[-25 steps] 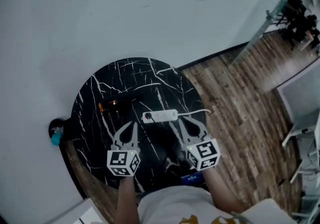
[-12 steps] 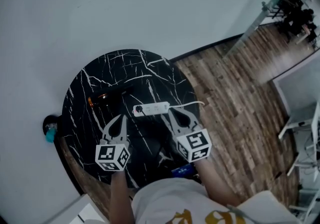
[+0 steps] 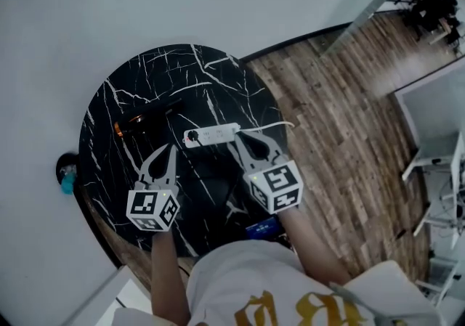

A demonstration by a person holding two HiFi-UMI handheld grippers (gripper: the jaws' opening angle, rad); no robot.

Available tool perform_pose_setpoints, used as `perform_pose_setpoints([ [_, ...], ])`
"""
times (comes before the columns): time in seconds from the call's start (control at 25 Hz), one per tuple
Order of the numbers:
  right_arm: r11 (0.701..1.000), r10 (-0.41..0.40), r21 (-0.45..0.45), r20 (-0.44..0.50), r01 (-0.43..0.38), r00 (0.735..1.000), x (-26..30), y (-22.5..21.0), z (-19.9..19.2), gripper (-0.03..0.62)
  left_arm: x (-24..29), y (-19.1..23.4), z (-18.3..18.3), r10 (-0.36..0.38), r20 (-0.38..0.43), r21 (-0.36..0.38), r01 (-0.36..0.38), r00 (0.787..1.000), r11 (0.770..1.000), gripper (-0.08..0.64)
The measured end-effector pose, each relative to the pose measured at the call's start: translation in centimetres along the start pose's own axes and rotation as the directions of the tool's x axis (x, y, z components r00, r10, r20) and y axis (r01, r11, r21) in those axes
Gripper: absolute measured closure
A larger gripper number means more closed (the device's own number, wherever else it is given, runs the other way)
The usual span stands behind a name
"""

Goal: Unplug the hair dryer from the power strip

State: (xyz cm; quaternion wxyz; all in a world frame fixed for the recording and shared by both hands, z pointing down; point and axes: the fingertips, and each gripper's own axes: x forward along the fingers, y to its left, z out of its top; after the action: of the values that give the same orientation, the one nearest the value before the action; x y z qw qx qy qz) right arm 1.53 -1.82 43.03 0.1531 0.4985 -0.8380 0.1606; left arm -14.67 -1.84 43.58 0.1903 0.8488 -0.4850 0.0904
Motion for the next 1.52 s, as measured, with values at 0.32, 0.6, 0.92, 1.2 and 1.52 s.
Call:
perform_pose_setpoints([
  [0.32,0.998,0.065,0.021,-0.037,-0.065,0.997,2.2,0.2,-0.3,0.594,1.8,0.4,-1.1,-0.015,-0.054,0.041,0.018,0.998,0.999,0.563],
  [0.6,0.994,0.111,0.017,-0.084,-0.11,0.99,4.1,-0.1,-1.5,0.594,3.6,1.2,-2.6,-0.036,-0.121,0.041,0.041,0.992,0.998,0.561],
  [0.92,0.988,0.149,-0.009,-0.135,-0.152,0.979,6.2,-0.5,-3.2,0.594,5.9,1.6,-4.7,-0.083,-0.209,0.045,0.095,0.974,0.994,0.561],
  [1.2,0.958,0.245,-0.093,-0.227,-0.271,0.943,8.1,1.4,-4.6,0.565,6.9,2.0,-7.0,-0.149,-0.321,0.069,0.18,0.935,0.981,0.488],
  [1.52,0.904,0.305,-0.18,-0.366,-0.389,0.879,10.0,2.4,-7.8,0.437,7.9,2.5,-9.3,-0.174,-0.461,0.197,0.292,0.87,0.936,0.451],
])
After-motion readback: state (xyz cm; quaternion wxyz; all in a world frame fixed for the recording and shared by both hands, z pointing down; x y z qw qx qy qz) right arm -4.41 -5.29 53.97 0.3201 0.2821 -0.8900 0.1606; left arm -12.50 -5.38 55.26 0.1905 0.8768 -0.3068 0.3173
